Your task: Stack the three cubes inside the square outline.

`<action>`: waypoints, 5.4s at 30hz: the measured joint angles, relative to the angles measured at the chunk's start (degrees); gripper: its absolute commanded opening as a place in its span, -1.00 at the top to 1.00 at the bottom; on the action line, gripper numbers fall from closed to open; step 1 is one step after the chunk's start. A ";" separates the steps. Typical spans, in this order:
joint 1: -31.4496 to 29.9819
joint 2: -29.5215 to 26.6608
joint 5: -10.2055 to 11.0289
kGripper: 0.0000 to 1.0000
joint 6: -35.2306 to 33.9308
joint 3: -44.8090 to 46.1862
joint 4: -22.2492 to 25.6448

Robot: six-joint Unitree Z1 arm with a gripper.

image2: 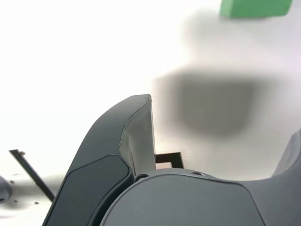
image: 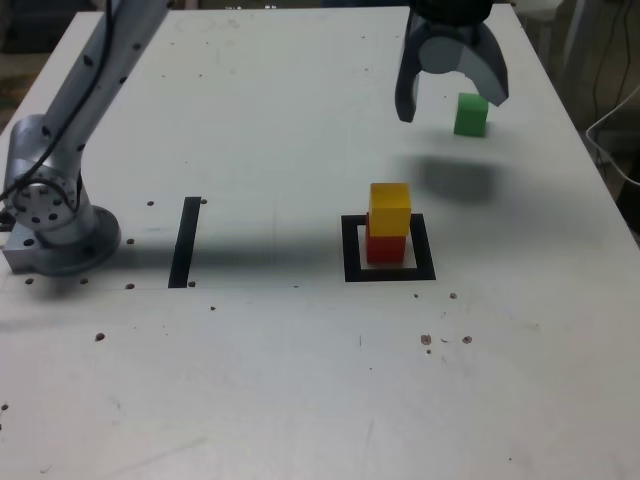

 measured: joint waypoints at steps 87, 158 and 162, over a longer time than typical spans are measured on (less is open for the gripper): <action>3.97 15.65 2.40 0.64 7.63 -20.51 -2.68; -19.98 -22.55 -1.06 0.66 -21.24 26.17 -7.59; -20.50 -22.16 -0.63 0.66 -22.09 26.37 -7.29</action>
